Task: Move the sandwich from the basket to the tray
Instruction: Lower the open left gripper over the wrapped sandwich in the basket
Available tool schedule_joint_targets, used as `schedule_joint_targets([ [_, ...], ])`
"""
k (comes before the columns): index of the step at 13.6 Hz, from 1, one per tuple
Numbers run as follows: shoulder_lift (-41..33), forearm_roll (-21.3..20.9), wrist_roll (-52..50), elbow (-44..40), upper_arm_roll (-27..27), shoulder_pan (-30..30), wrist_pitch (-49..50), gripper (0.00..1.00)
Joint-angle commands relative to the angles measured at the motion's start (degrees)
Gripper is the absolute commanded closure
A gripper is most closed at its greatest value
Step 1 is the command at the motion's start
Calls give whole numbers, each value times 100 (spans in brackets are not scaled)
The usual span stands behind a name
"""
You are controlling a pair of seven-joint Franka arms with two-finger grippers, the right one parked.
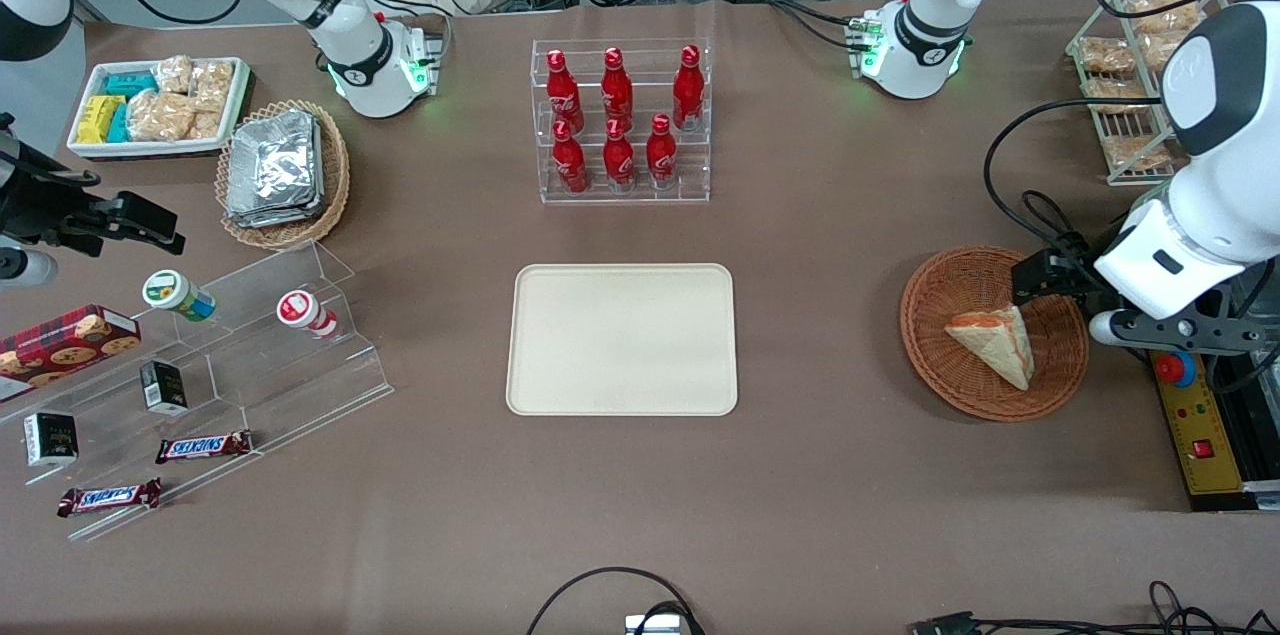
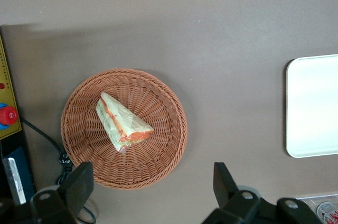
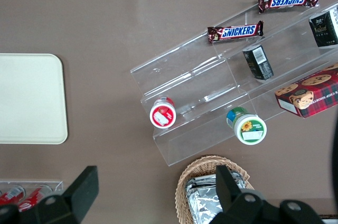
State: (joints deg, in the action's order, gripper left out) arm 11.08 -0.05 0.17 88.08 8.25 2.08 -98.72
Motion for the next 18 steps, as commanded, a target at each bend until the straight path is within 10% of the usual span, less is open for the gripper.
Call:
schedule_joint_targets([
  [1,87,74,-34,-151,-7,3,142,0],
  [8,561,-31,-139,-159,-261,65,20,0],
  [18,992,66,-3523,1580,-825,38,-2169,0],
])
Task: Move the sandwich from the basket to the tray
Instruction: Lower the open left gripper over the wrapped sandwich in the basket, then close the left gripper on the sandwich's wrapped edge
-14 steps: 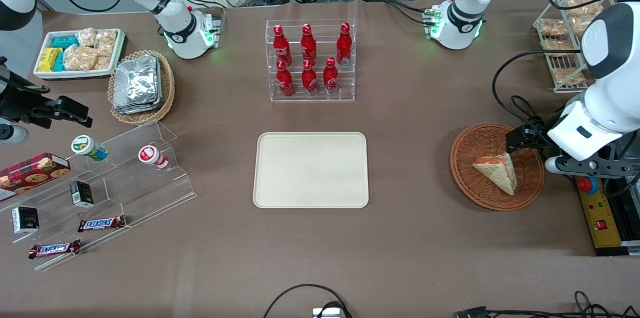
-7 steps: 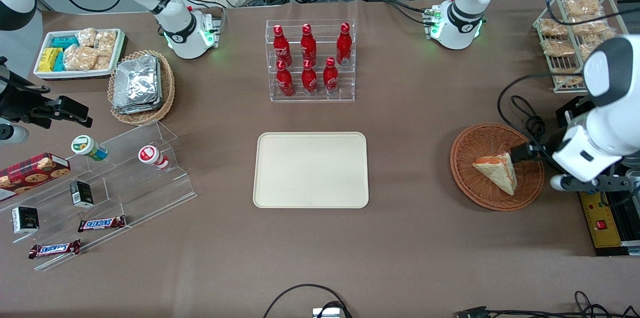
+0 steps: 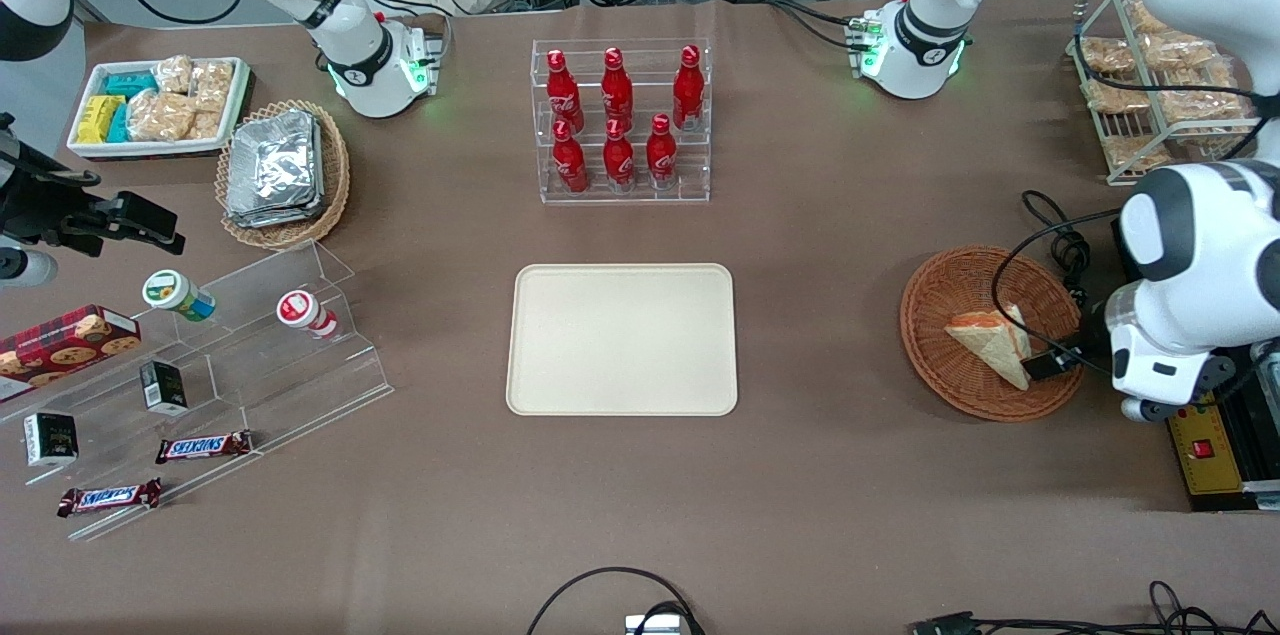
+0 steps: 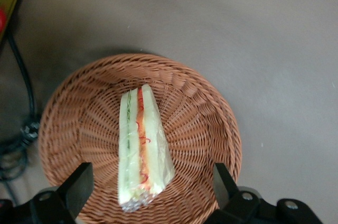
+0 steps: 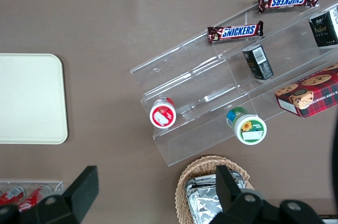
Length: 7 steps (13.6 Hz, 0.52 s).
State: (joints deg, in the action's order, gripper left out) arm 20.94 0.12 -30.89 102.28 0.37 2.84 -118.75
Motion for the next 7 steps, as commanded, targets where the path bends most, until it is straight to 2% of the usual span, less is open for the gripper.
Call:
schedule_joint_targets([
  [1,111,58,-427,160,-28,-38,-166,0],
  [7,217,67,-664,503,-37,-20,-158,0],
])
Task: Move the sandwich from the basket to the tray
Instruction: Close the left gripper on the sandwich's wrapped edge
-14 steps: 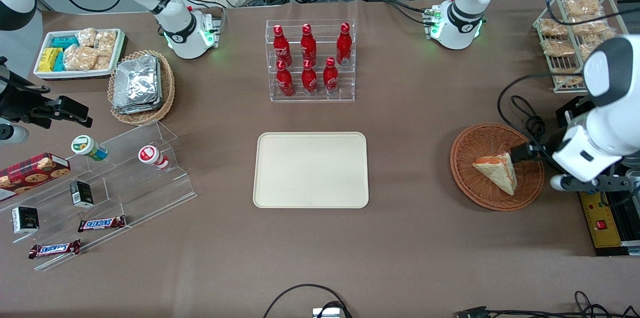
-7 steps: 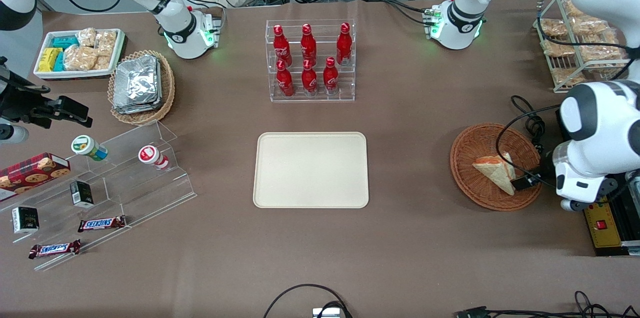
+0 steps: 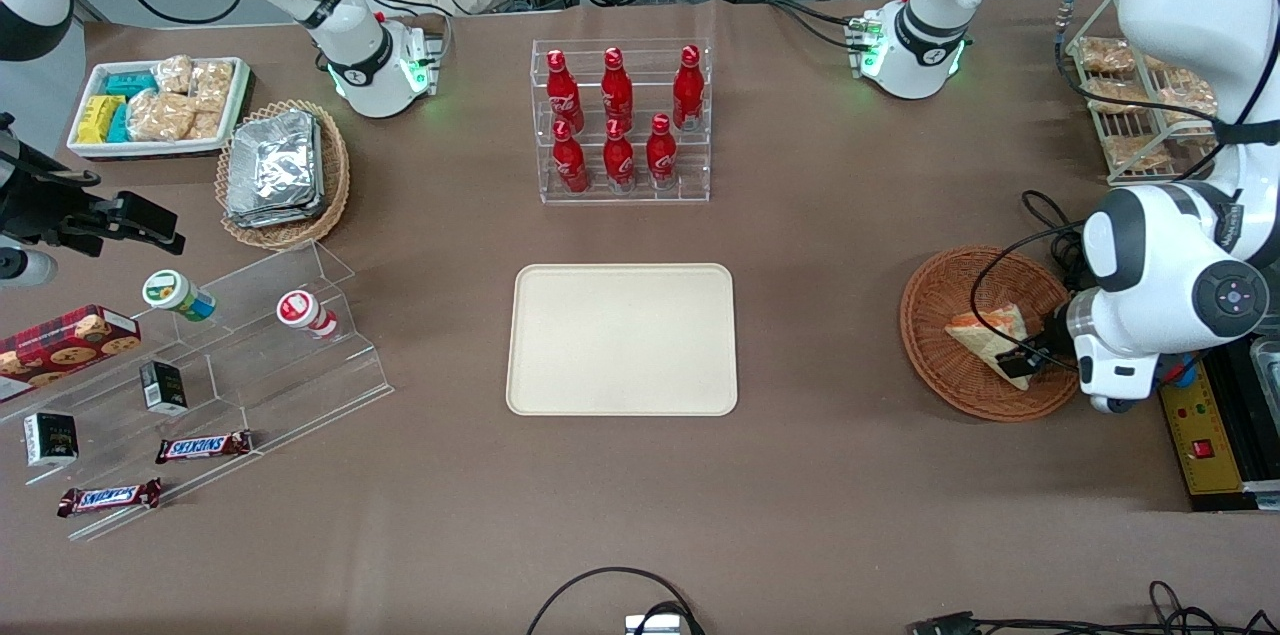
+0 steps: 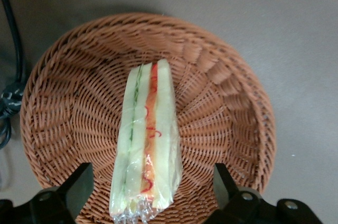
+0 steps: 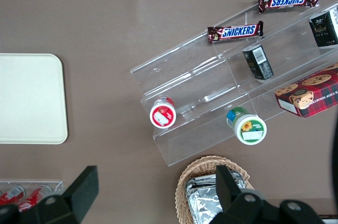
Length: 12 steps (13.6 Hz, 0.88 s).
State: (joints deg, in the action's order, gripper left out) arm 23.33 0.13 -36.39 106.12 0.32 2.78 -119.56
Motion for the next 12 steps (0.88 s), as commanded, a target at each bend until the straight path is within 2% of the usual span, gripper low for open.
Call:
schedule_joint_targets([
  [1,30,66,-131,171,-32,-15,-76,0],
  [4,92,75,-262,180,-32,-15,-32,0],
  [7,478,40,-342,-73,-23,-41,-111,0],
  [8,505,14,-351,-196,-23,-85,-94,4],
  [9,514,-4,-307,-284,-23,-85,-85,23],
  [10,497,-48,-203,-303,-23,-68,-85,65],
  [11,479,-57,25,-329,-15,-76,-85,100],
  [12,453,-57,288,-434,-15,-85,-24,100],
])
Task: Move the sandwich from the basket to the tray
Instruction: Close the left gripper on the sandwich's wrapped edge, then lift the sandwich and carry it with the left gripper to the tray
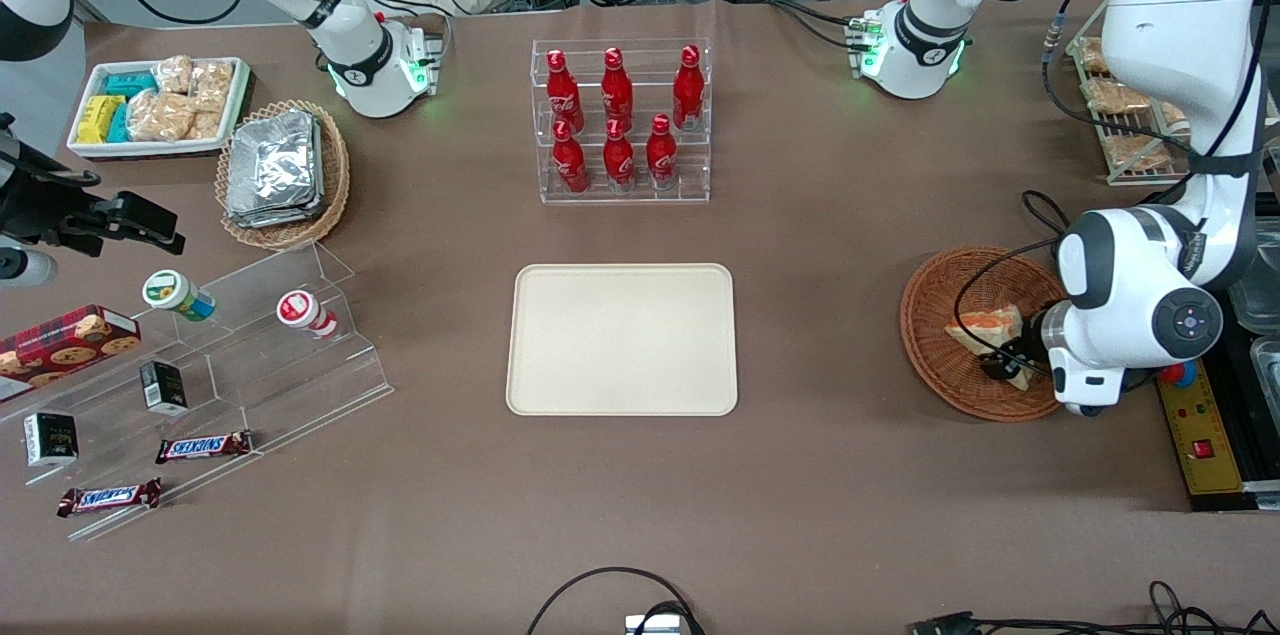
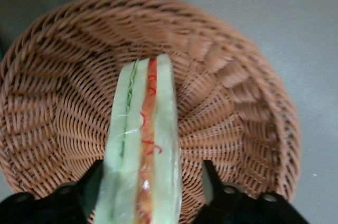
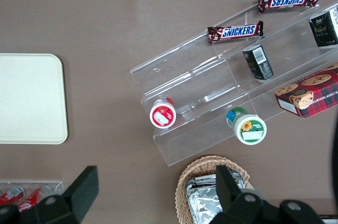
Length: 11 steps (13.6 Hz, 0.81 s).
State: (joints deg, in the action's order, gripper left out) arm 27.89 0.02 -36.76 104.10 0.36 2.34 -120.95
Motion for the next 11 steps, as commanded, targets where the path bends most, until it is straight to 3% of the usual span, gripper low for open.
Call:
schedule_joint_targets([
  [1,-47,-11,475,-363,-10,-32,298,100],
  [7,-406,7,740,-1005,139,-58,1827,100],
  [11,-416,-19,776,-2163,806,-59,2996,100],
])
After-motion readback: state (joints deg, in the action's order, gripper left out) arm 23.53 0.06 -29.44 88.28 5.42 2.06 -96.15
